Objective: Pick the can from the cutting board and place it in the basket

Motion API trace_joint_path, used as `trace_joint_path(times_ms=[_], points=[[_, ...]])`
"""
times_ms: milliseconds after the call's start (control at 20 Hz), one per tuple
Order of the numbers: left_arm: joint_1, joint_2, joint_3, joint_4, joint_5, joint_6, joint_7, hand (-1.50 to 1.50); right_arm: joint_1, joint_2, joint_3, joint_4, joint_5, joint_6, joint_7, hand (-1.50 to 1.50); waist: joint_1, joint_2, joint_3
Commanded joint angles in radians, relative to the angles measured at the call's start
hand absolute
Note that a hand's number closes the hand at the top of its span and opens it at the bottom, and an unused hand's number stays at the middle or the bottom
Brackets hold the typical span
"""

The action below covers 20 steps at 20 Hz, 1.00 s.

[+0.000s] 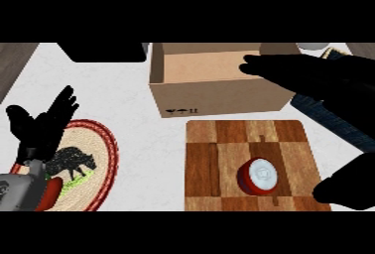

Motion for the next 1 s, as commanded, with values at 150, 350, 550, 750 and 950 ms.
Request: trace_joint_path(times_ms=[150,350,550,750,950], points=[[-0.005,-0.001,0.020,0.027,-0.010,-0.025,-0.016,0.00,-0.042,-0.167,-0.101,0.106,-0.359,0.197,0.088,-1.50,-0.001,0.004,0.002],[-0.012,-0.004,0.025,-0.051,-0.009,-0.007,0.059,0.00,0.046,-0.246,-0.189,0.105,-0.517,0.186,0.061,-1.50,0.000,0.003,0.004],[0.016,-0.034,0.032,-0.003,-0.033,-0.023,-0.011,0.00,0.198,-0.273,-0.331,0.005,-0.558,0.168,-0.005,-1.50,-0.009,0.004,0.004],[0.011,0.005,0.084,0.025,-0.019,-0.091,-0.028,0.00,0.276,-0.144,-0.376,0.045,-0.387,0.222,-0.116,-1.50,0.006,0.009,0.004],[0.003,-0.059,0.045,-0.043,-0.071,-0.010,0.036,0.00,0.476,-0.042,-0.427,-0.080,-0.250,0.286,-0.229,-1.50,0.003,0.008,0.005]])
